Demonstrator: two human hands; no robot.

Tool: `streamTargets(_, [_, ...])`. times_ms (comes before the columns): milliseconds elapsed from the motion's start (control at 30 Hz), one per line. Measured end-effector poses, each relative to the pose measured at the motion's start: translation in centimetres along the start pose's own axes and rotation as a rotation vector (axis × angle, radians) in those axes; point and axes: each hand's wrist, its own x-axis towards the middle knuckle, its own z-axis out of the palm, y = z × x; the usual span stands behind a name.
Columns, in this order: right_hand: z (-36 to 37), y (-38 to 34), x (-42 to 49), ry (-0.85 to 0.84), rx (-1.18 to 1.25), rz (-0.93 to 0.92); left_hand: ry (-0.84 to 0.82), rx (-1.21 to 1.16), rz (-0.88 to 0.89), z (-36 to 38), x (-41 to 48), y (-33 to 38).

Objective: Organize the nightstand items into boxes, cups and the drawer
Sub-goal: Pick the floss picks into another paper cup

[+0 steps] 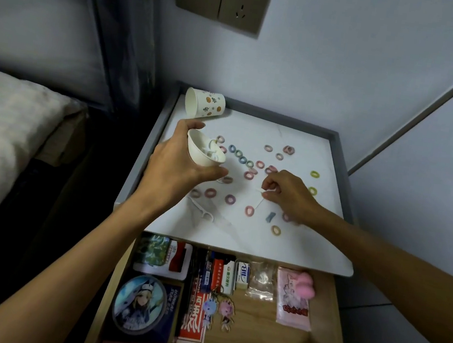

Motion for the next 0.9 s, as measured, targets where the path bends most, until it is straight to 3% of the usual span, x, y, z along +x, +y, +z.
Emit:
streamTargets(433, [-0.5,0.0,-0.2,-0.097,0.022,-0.182,-0.017,0.005,-0.008,0.2,0.0,0.0])
streamTargets(900, [-1.7,0.5,-0.1,-0.105,-0.069,0.016,-0.012,-0.010,0.002,-0.1,0.0,-0.2])
